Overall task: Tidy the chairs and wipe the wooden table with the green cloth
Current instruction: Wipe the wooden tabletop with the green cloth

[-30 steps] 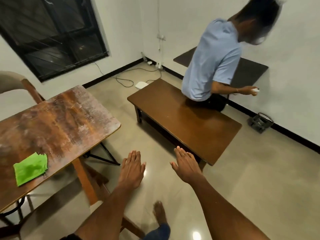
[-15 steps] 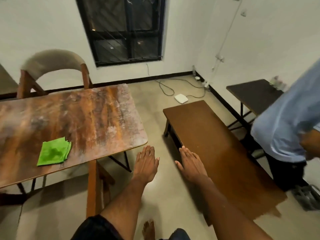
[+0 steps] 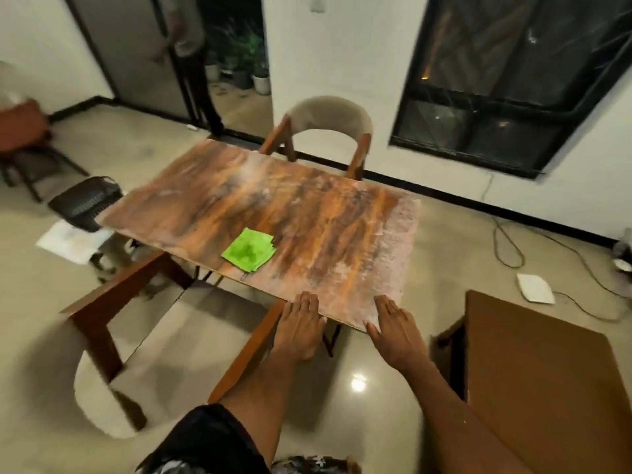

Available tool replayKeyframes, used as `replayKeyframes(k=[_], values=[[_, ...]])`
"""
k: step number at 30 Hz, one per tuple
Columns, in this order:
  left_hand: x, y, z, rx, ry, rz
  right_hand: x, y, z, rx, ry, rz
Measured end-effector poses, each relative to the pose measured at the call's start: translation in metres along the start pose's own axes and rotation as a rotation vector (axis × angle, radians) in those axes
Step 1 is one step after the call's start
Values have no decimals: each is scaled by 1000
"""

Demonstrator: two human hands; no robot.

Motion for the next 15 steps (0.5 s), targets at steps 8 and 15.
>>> replayKeyframes(k=[8,15], values=[[-35,18,-1,-36,-257,-79,-12,31,52,-140,-205,0],[-79,11,44,-25,-360,-157,-42,57,108,-225,-262,32]])
Point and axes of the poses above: each hand's wrist, its own z-axis towards the middle knuckle, its own y-axis out of the palm, x = y × z, the point moved 4 cm from there along z, towards the middle knuckle, and after that the axes turned 3 degrees about y, right-handed, at the moved point
